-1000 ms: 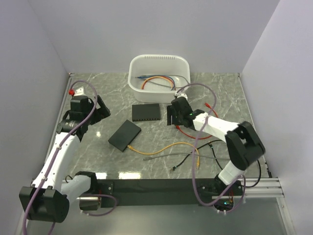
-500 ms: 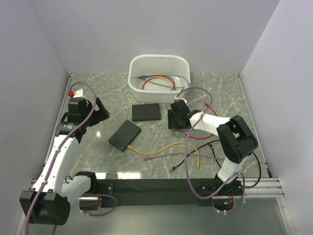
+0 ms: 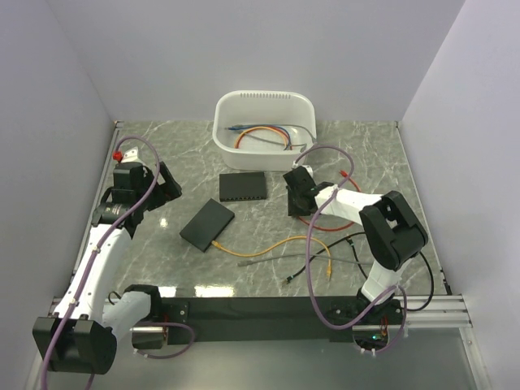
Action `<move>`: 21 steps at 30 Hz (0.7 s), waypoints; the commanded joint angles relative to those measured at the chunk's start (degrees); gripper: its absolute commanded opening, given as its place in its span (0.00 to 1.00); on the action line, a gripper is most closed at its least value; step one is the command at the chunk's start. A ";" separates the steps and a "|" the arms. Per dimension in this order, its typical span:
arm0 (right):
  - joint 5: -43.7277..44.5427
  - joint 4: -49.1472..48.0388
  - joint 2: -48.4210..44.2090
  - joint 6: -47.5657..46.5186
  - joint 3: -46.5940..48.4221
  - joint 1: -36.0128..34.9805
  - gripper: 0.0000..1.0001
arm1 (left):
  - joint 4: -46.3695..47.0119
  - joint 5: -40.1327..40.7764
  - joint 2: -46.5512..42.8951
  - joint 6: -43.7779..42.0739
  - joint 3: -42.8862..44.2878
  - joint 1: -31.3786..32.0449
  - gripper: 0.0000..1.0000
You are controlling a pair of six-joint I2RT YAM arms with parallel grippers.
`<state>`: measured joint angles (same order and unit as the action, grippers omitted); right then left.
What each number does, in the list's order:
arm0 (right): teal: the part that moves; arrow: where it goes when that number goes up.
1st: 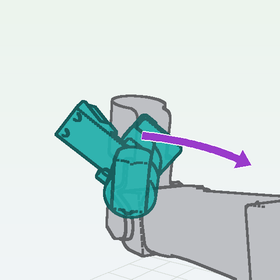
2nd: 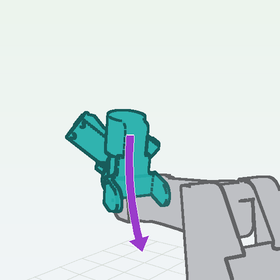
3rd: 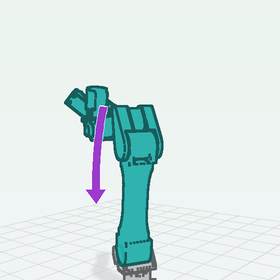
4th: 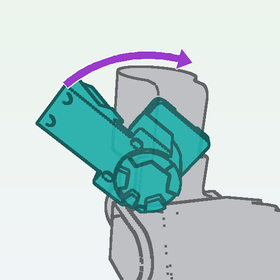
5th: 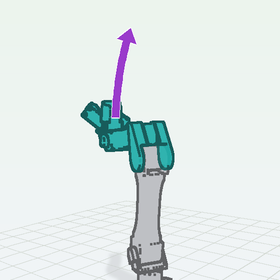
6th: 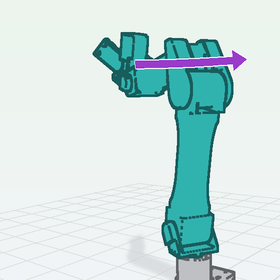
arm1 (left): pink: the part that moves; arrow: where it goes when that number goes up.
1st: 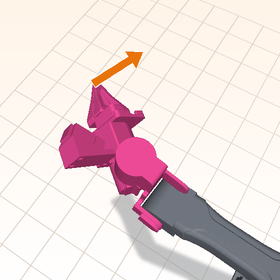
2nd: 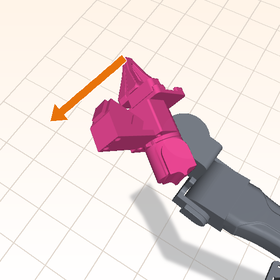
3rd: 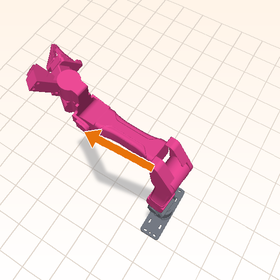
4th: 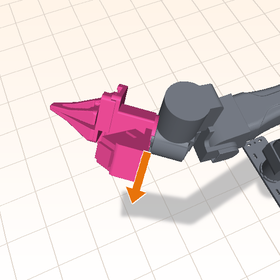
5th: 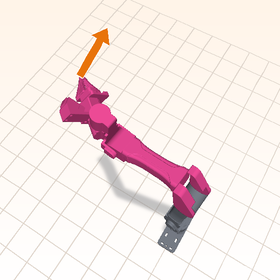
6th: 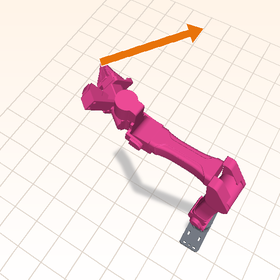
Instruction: Insert the plug into the switch port
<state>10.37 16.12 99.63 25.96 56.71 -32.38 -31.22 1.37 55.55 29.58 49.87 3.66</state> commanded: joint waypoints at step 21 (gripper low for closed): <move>-5.89 -13.73 -18.41 -6.25 -6.26 -9.43 0.00 | 4.15 -10.84 -4.04 1.70 -1.35 0.03 0.99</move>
<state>5.10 9.65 87.81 23.24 50.87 -37.69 -30.41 -2.26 54.63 29.85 49.28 3.66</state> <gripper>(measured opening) 0.067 0.993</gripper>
